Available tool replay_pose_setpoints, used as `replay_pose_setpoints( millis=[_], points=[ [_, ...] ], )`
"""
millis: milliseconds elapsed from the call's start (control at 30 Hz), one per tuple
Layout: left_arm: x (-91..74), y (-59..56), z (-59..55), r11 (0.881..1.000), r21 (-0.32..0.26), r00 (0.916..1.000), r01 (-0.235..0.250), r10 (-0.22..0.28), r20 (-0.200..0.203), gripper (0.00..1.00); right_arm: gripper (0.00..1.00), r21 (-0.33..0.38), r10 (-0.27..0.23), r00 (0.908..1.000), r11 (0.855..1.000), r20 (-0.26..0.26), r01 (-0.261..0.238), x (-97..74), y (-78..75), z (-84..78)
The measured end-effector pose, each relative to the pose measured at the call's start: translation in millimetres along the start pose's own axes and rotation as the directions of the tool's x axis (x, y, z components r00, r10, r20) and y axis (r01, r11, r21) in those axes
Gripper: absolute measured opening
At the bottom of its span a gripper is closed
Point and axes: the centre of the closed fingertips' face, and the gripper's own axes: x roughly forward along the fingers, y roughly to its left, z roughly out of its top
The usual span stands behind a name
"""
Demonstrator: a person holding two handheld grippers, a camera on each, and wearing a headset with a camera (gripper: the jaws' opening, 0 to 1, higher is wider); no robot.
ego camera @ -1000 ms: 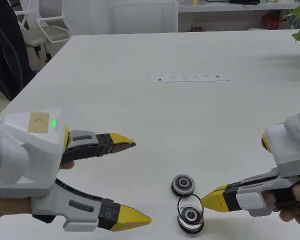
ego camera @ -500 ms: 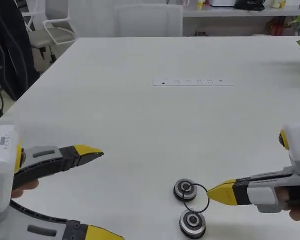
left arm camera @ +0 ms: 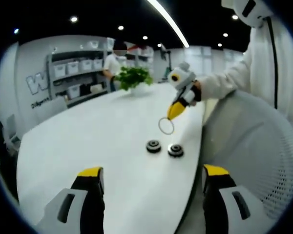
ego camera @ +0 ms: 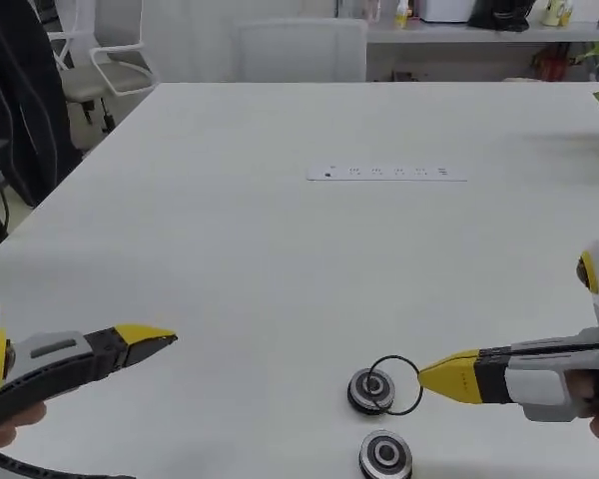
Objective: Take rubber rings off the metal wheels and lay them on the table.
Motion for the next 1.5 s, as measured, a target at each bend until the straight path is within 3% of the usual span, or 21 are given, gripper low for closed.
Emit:
replay_pose_setpoints(
  millis=[133,300,500,800,933,1100,1500],
  points=[
    [-2.6,1.2,-2.3,1.0,-0.009,0.9999,-0.011,0.011,-0.005,0.84,0.0,-0.018,0.009,0.9994,1.0,0.035,-0.008,-3.0,6.4,13.9],
    [-5.2,2.4,-4.8,1.0,-0.016,0.9997,-0.02,0.02,-0.012,0.84,0.0,-0.039,-0.007,0.9993,0.999,0.036,0.009,-4.1,7.7,22.4],
    [-5.2,2.9,-7.0,0.999,-0.026,0.9996,-0.028,0.028,-0.011,0.83,0.0,-0.075,0.022,0.9987,0.997,0.047,-0.018,-1.2,23.4,39.3],
    [-6.0,1.7,-10.0,0.999,-0.032,0.9992,-0.038,0.038,-0.011,0.85,0.0,-0.18,0.086,0.9963,0.98,0.003,-0.084,16.4,51.2,58.6],
    [-6.0,0.1,-11.9,0.998,-0.034,0.999,-0.044,0.043,-0.014,0.85,0.0,-0.235,0.082,0.9957,0.968,-0.044,-0.09,24.8,55.4,56.1],
    [-6.1,-1.7,-12.0,0.998,-0.037,0.9988,-0.048,0.048,-0.01,0.85,0.0,-0.246,0.1,0.9916,0.962,-0.082,-0.117,37.0,61.4,51.2],
    [-6.1,-4.3,-14.2,0.997,-0.052,0.9983,-0.058,0.058,-0.006,0.85,0.0,-0.26,0.103,0.9672,0.951,-0.232,-0.164,70.0,61.1,9.6]
  ],
)
